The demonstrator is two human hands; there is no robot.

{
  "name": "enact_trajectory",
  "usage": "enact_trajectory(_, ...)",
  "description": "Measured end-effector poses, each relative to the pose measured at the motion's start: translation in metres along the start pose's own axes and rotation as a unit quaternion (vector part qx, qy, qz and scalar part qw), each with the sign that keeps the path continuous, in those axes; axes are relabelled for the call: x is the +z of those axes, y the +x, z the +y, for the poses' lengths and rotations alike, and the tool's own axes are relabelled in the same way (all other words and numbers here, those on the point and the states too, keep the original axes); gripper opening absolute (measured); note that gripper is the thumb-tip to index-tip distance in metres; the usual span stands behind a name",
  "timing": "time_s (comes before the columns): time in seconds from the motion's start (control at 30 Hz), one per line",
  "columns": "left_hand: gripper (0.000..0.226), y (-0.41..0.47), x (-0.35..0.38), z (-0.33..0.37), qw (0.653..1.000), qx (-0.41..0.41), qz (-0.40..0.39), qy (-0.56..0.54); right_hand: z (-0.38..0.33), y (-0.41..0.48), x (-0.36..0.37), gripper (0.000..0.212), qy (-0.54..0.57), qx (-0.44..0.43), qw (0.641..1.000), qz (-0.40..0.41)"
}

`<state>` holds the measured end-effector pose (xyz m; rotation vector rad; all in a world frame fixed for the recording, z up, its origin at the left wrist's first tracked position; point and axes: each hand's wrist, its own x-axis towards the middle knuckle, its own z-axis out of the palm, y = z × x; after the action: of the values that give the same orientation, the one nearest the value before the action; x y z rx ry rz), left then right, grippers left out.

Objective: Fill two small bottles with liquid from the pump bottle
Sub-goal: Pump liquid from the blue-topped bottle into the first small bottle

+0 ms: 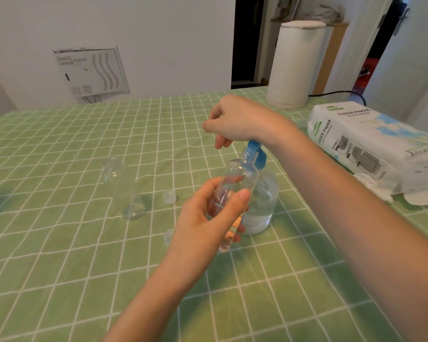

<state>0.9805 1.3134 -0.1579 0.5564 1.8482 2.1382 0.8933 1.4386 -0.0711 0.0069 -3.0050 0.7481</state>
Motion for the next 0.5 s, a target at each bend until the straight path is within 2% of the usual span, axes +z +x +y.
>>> enact_trajectory(0.43,0.028,0.0003,-0.0005,0.0023,1.0,0.003,-0.001,0.004,-0.0033,-0.0003,-0.0013,0.036,-0.017,0.004,1.0,-0.007)
enact_trajectory(0.5,0.035,0.0002,0.0002,0.0025,1.0,0.002,-0.001,0.004,-0.0015,-0.0011,0.0016,0.037,-0.015,0.008,1.0,-0.013)
